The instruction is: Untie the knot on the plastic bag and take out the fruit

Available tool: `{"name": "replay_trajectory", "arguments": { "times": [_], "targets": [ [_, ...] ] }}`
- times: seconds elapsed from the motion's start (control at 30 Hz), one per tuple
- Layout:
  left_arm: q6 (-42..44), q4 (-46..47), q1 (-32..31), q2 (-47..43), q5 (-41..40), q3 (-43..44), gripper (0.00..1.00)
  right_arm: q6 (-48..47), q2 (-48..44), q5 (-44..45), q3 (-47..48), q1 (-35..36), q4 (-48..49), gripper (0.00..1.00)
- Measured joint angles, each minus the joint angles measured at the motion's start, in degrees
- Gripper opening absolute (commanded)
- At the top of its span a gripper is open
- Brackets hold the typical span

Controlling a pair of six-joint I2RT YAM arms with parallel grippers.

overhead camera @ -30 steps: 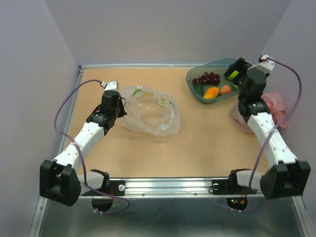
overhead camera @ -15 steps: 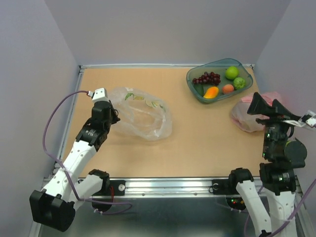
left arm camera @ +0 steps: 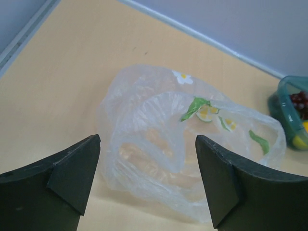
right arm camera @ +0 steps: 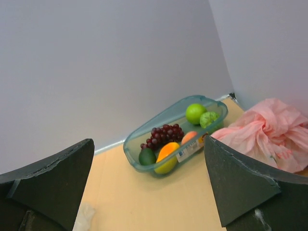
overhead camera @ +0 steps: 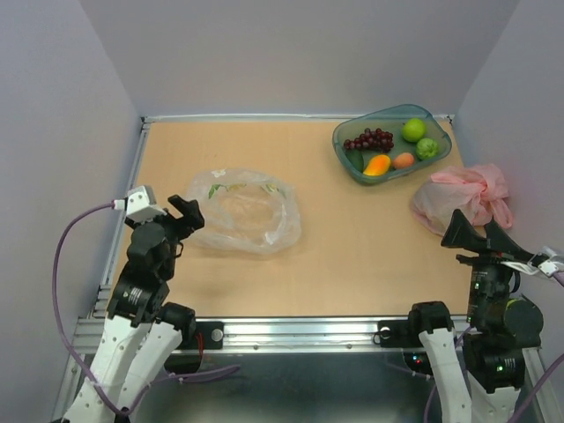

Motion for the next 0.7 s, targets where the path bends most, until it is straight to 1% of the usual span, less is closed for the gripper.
{"name": "replay_trajectory", "arguments": {
  "times": [0.07, 0.2, 0.4, 0.5, 0.7],
  "targets": [
    [0.0, -0.1, 0.0, -3.8, -0.2, -0.7, 0.96, -0.6, 0.0, 0.0, 0.0, 0.0, -1.3, 1.00],
    [0.2, 0.5, 0.0, -14.2, -1.2, -1.4, 0.98, -0.9, 0.0, 0.9, -0.1, 0.0, -2.1, 1.00],
    [0.2, 1.5, 0.0, -25.2, -4.6, -1.7, 0.99, -1.0, 0.0, 3.0, -2.2, 0.0, -2.6, 1.00],
    [0.2, 2.8, 0.0, -25.9, -6.8, -2.0, 0.99, -1.0, 0.0, 3.9, -3.7, 0.0, -2.6, 1.00],
    [0.0, 2.7, 1.0, -25.9, -9.9, -3.3, 0.99, -1.0, 0.1, 4.3, -4.7, 0.1, -3.3, 1.00]
  ]
}}
